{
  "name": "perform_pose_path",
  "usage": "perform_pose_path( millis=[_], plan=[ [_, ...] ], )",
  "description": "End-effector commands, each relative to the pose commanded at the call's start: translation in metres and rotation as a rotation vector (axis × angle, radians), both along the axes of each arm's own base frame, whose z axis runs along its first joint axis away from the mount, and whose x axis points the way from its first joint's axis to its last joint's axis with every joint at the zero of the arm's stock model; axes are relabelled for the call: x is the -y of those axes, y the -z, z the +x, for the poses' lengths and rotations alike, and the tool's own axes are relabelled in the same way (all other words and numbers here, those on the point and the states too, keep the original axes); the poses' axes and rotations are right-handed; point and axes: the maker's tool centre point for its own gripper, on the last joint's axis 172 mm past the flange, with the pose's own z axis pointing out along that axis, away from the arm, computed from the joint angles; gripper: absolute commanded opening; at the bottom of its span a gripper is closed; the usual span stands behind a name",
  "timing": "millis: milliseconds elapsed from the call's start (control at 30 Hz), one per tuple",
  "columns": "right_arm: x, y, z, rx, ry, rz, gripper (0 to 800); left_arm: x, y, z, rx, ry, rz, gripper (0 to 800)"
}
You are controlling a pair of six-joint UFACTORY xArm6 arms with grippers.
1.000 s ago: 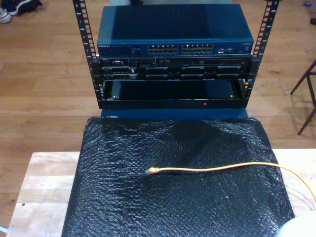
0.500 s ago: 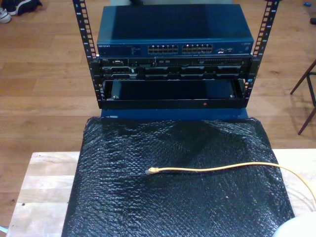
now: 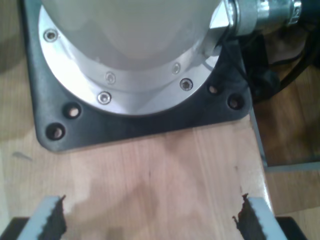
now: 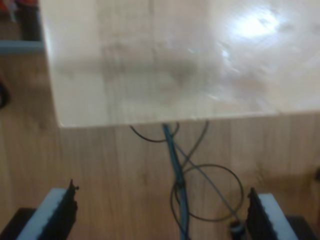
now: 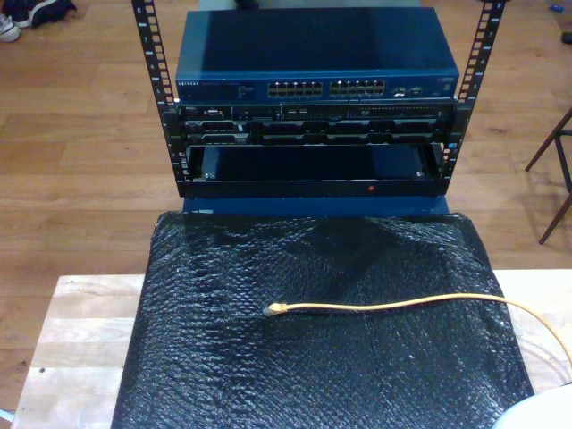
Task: Grab the cable and plug it in
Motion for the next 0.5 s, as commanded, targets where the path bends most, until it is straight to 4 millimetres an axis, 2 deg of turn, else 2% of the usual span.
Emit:
perform_pose_path(
  millis=[133, 333, 500],
  plan=[
    [0.003, -0.017, 0.014, 0.050, 0.028, 0.008, 800, -0.004, -0.013, 0.000, -0.007, -0.005, -0.012, 800],
    [0.016, -0.037, 0.029, 0.075, 0.120, -0.016, 800, -0.020, -0.067, 0.010, -0.036, -0.031, -0.041, 800],
    [0.023, -0.046, 0.050, 0.064, 0.156, -0.008, 800, -0.019, -0.099, 0.050, -0.033, -0.065, -0.045, 800]
  ],
)
